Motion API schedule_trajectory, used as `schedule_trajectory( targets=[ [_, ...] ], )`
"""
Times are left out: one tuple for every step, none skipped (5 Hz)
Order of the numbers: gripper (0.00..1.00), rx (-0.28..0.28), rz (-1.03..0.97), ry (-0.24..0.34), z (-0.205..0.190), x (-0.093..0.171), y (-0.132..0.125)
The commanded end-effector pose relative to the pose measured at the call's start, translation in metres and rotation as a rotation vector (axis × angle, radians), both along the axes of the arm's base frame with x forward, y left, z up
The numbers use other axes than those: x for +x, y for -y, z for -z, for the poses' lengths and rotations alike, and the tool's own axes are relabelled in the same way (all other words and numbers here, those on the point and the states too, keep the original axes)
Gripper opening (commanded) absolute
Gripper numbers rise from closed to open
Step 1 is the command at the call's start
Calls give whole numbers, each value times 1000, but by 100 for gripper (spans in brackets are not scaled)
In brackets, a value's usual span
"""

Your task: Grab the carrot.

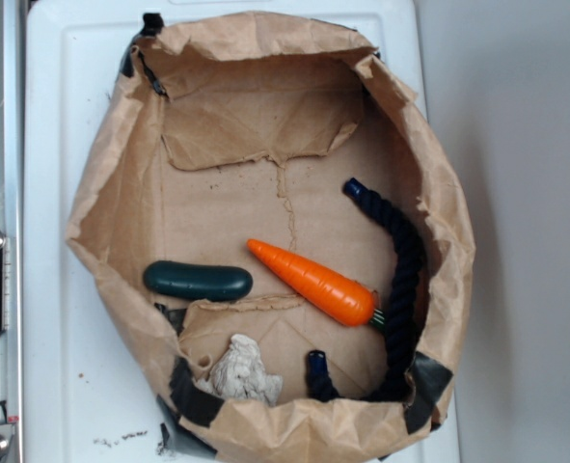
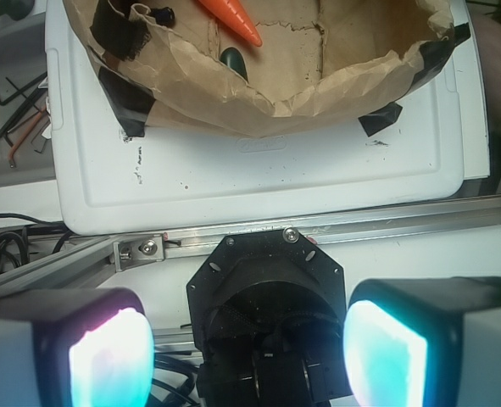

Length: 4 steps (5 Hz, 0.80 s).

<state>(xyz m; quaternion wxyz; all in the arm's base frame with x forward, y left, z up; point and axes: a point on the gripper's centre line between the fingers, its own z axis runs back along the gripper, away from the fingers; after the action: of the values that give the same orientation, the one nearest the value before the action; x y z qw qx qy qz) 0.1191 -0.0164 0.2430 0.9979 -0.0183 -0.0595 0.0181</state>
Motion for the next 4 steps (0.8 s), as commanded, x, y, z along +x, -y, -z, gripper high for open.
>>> schedule_trajectory(
  targets=[
    [100, 0, 0, 0, 0, 0, 0],
    [100, 18, -20, -17, 3, 16, 6],
    [100, 91, 1, -40, 15, 32, 12],
    [100, 100, 80, -9, 23, 56, 13]
  ],
)
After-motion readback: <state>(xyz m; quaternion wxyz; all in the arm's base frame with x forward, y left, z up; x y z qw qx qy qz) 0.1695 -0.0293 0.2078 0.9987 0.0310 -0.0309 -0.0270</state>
